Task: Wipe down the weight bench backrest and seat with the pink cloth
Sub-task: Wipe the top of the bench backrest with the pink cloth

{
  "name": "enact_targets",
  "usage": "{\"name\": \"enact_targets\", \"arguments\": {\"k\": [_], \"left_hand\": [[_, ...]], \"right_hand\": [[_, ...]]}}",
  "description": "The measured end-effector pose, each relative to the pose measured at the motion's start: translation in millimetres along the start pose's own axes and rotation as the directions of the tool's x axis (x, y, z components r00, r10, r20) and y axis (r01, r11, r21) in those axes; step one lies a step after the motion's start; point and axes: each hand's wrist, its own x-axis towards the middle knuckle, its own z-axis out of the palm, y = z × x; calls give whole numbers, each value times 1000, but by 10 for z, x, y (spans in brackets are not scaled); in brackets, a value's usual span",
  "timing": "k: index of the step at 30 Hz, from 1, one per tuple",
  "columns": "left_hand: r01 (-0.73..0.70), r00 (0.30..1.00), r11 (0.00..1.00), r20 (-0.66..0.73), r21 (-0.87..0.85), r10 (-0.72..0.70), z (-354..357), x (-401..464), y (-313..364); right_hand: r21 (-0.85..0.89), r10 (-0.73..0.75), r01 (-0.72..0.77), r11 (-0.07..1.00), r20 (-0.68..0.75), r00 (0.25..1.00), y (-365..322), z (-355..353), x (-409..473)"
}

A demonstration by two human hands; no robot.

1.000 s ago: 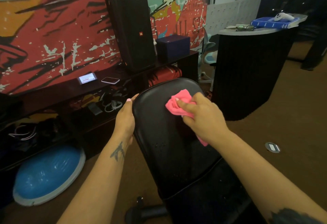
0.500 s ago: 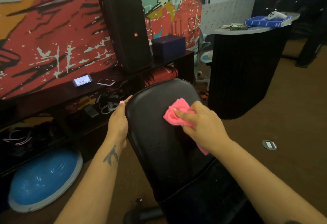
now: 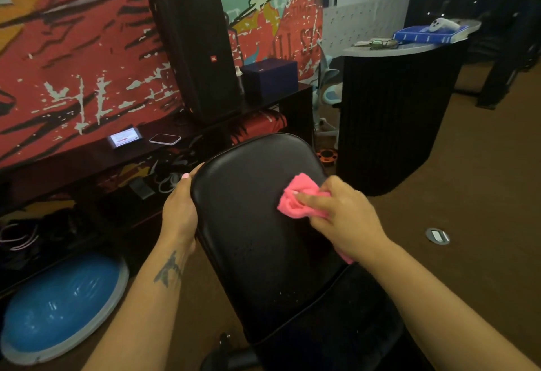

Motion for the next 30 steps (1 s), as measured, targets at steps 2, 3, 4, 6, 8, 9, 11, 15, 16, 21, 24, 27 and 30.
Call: {"name": "enact_targets", "arguments": {"k": [2, 3, 4, 6, 8, 9, 11, 15, 16, 21, 24, 27, 30], "left_hand": [[-3, 1000, 1000, -2, 3, 3, 6, -12, 8], [0, 1000, 1000, -7, 1, 0, 11, -20, 11], [2, 1000, 1000, -13, -6, -2, 19, -30, 17], [2, 1000, 1000, -21, -22, -3, 27, -50, 25], [3, 1000, 1000, -25, -14, -4, 28, -54, 27], [8, 1000, 1000, -27, -11, -8, 26, -54, 30], [23, 999, 999, -32, -23, -24, 25, -51, 33], [22, 999, 999, -25, -33, -22, 35, -57, 38], [22, 999, 999, -28, -35, -23, 33, -58, 38], [45, 998, 998, -45, -33, -46, 27, -42, 32], [46, 998, 998, -42, -34, -47, 23, -32, 26], [24, 999, 999, -36, -49, -26, 32, -31, 18], [27, 998, 998, -47, -51, -29, 31, -18, -2]], "right_hand": [[4, 135, -135, 991, -49, 990, 178, -35, -8], [1, 189, -189, 982, -68, 980, 223, -44, 41], [-3, 217, -218, 976, -80, 973, 229, -52, 117], [4, 232, -232, 973, -89, 969, 134, -62, 276], [33, 200, -198, 980, -91, 976, 12, -61, 342], [40, 168, -166, 985, -76, 983, -25, -53, 314], [30, 95, -94, 995, -29, 995, 7, -20, 163], [6, 195, -195, 981, -17, 981, 280, -40, -37], [3, 238, -238, 971, -26, 971, 325, -50, 3], [44, 264, -262, 964, -70, 962, 182, -69, 316], [70, 179, -177, 982, -24, 984, 169, -18, 146], [61, 224, -223, 973, -6, 975, 338, -24, -36], [35, 276, -275, 961, -52, 960, 395, -44, 97]]}}
